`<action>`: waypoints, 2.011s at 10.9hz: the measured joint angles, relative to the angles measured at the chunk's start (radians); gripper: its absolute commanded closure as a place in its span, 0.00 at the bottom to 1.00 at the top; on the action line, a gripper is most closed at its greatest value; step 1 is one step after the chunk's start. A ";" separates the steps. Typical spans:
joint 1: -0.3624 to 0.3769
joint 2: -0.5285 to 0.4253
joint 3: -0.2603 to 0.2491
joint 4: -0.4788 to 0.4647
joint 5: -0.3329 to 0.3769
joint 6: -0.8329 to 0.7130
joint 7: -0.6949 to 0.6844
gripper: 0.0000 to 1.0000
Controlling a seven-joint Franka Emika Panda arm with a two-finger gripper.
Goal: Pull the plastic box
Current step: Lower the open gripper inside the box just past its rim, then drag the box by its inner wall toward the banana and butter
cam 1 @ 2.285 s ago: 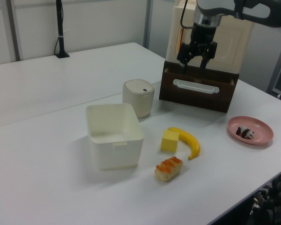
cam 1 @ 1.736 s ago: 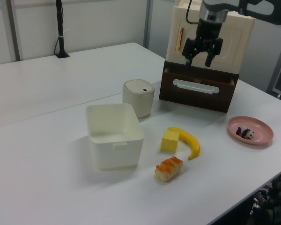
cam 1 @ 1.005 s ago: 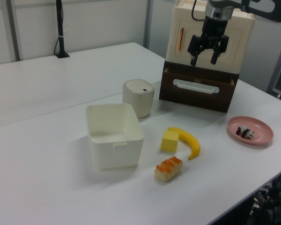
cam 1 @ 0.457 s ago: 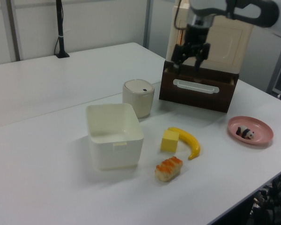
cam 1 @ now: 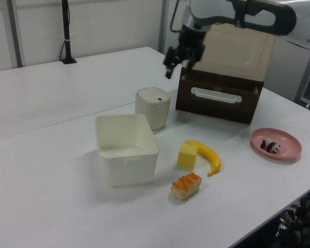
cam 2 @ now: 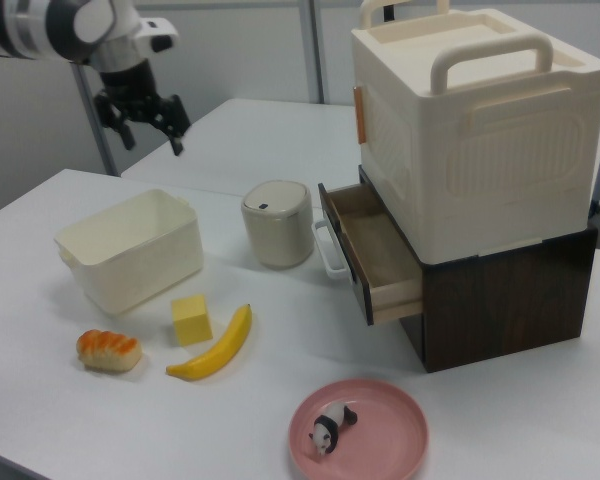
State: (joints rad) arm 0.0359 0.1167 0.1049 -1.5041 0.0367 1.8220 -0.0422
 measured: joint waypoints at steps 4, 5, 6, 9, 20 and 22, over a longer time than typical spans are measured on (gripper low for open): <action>0.163 0.004 0.005 -0.040 -0.009 0.053 -0.238 0.00; 0.233 0.006 -0.058 -0.064 -0.010 0.053 -0.299 0.00; 0.306 0.010 -0.139 -0.084 -0.010 0.053 -0.369 0.00; 0.365 0.032 -0.228 -0.113 -0.010 0.056 -0.586 0.00; 0.407 0.168 -0.234 -0.124 -0.018 0.154 -0.714 0.00; 0.408 0.186 -0.234 -0.124 -0.024 0.155 -0.738 0.00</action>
State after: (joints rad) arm 0.4434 0.3030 -0.1293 -1.6284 0.0124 1.9773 -0.7802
